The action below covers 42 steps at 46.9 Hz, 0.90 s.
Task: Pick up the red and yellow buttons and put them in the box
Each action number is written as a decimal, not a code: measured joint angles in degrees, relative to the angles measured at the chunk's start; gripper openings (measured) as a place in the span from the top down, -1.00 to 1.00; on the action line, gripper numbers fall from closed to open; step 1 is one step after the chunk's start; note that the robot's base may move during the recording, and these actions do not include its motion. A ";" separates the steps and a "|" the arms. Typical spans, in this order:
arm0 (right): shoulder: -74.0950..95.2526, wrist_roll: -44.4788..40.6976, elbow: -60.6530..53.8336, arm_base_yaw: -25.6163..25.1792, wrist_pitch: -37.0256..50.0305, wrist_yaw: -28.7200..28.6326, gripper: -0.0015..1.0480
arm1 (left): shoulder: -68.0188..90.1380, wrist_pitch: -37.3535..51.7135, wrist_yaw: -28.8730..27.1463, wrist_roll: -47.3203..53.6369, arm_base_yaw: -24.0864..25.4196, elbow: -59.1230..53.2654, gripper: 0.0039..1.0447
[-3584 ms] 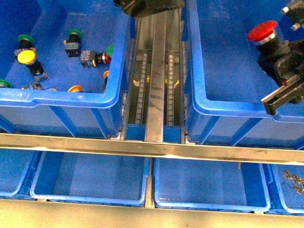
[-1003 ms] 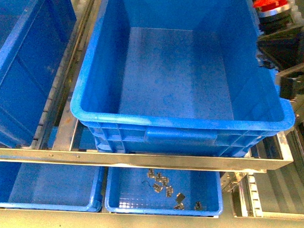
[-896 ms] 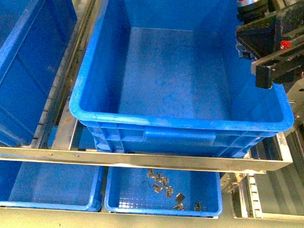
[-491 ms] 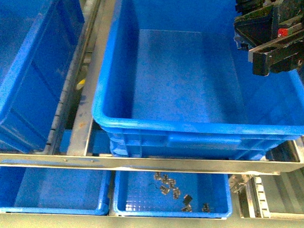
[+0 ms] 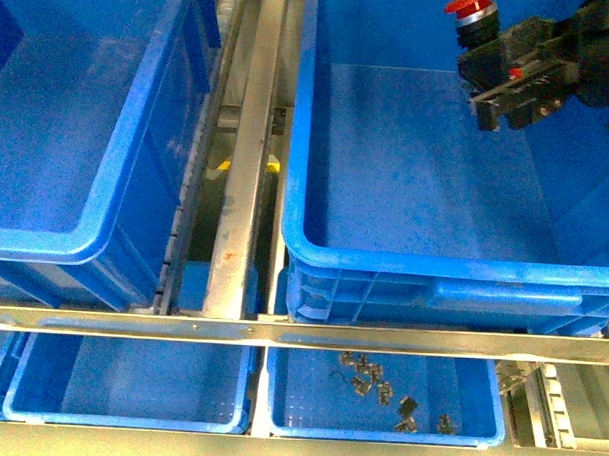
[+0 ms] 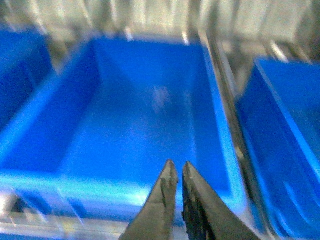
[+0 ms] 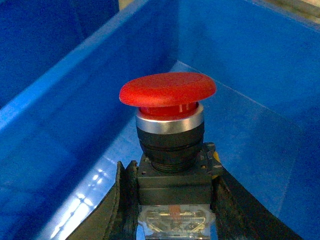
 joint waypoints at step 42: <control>38.93 -2.40 50.80 -4.59 -26.51 11.19 0.25 | 17.00 -20.94 0.98 -7.30 12.17 6.99 -0.85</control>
